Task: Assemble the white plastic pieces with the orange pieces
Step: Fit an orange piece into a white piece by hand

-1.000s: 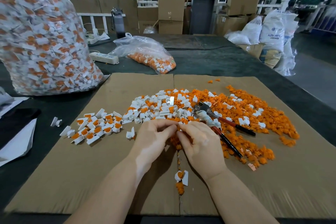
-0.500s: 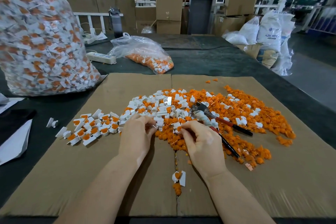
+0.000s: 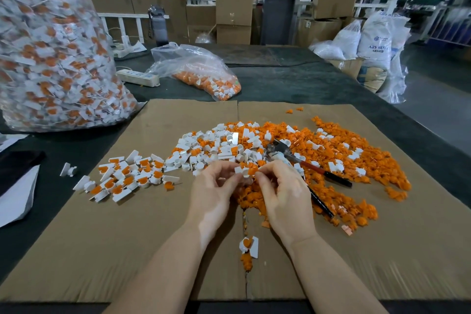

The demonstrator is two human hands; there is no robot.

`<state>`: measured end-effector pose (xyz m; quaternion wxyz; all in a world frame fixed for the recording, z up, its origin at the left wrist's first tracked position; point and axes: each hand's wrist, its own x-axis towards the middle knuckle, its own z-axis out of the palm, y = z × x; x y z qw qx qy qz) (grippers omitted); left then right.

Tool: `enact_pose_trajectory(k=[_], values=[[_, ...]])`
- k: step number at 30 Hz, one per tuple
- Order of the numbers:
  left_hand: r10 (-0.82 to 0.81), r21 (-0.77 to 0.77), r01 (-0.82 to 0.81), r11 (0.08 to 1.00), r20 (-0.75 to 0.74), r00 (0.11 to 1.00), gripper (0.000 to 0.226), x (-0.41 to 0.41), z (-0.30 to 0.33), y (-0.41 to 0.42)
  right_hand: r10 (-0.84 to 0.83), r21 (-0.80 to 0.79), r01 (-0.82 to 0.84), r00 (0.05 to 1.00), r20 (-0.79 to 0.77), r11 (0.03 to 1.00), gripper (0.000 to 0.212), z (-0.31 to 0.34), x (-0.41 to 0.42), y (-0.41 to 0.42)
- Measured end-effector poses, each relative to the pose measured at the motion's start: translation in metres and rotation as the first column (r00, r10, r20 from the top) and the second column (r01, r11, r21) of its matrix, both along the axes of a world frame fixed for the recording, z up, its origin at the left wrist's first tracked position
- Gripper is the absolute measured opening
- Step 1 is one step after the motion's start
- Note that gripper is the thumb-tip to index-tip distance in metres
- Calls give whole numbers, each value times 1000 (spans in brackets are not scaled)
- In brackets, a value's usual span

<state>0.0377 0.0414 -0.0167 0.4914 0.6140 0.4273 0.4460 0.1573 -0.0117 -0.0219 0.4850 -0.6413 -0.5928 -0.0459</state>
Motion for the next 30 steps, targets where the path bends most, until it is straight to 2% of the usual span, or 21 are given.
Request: enact_pose_trajectory(k=[6,12,21,27,30], values=[[-31,-14,31,999,20,999,11,0,-2,-2,6,0,-6,999,34,1000,5,0,0,1],[-26,-8,27,1000,70,997,6,-2,-3,-3,-34,25,30,989,142,999,11,-2,-2,2],[-9,-18,11,1000,114,993,10,-2,1,-6,-42,62,29,977,209,998,20,-3,-3,3],[-21,57,19,998,37,999,13,-3,1,-6,-16,40,9,980,197,999,22,-4,-3,2],[9,164,4,986,-79,997,17,-3,0,-7,-13,16,10,983,183,1000,23,-5,-2,3]])
